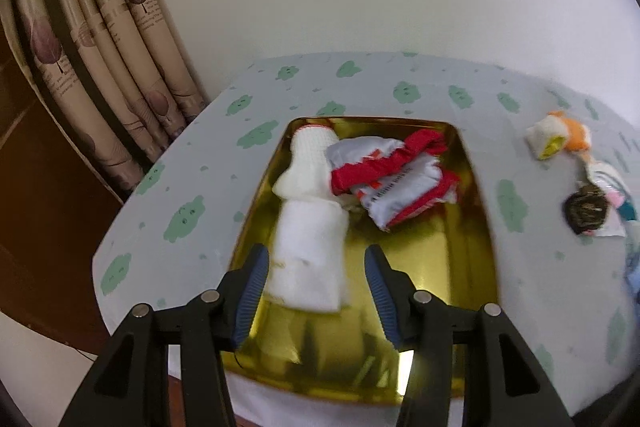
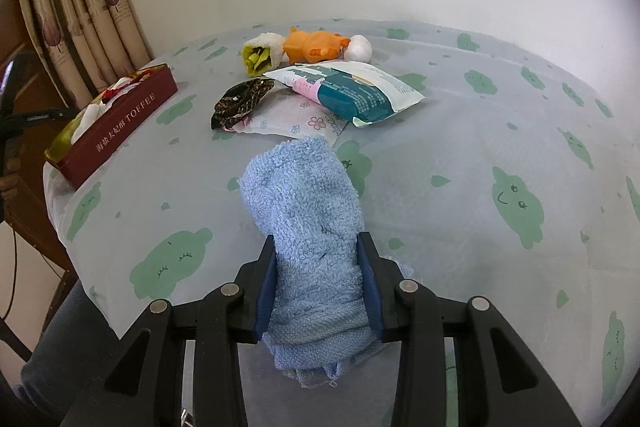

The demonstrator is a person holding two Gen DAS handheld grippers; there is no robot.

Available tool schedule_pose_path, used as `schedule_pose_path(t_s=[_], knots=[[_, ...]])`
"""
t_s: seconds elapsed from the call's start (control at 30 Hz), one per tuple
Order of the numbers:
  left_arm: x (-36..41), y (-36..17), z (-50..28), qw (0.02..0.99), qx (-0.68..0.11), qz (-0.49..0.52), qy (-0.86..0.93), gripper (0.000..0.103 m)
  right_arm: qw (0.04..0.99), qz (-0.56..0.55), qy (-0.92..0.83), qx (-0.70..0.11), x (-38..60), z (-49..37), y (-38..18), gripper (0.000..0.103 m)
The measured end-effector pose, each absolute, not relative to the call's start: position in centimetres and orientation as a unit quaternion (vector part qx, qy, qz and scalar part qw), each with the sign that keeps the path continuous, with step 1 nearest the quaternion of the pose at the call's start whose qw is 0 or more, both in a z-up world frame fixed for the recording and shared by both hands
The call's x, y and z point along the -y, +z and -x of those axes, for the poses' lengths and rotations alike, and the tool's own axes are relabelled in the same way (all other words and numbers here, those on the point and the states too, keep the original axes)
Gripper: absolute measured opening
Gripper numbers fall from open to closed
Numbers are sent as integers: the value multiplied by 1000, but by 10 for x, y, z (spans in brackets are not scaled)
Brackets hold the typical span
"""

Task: Organize soft objects
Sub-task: 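Lower the white sock into the tin and open the left gripper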

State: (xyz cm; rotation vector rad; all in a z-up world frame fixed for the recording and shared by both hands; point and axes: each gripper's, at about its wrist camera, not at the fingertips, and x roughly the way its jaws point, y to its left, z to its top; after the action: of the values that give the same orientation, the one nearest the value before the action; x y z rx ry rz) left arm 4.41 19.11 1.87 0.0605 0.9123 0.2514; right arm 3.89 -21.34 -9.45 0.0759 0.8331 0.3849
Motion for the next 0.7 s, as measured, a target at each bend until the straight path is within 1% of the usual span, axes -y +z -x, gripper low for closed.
schedule_pose_path(t_s=[0.33, 0.7], knots=[[-172, 34, 2, 895, -430, 14, 117, 51, 895, -37, 177, -407, 212, -38, -92, 35], [-166, 20, 36, 891, -436, 46, 122, 51, 890, -48, 168, -421, 213, -37, -85, 33]])
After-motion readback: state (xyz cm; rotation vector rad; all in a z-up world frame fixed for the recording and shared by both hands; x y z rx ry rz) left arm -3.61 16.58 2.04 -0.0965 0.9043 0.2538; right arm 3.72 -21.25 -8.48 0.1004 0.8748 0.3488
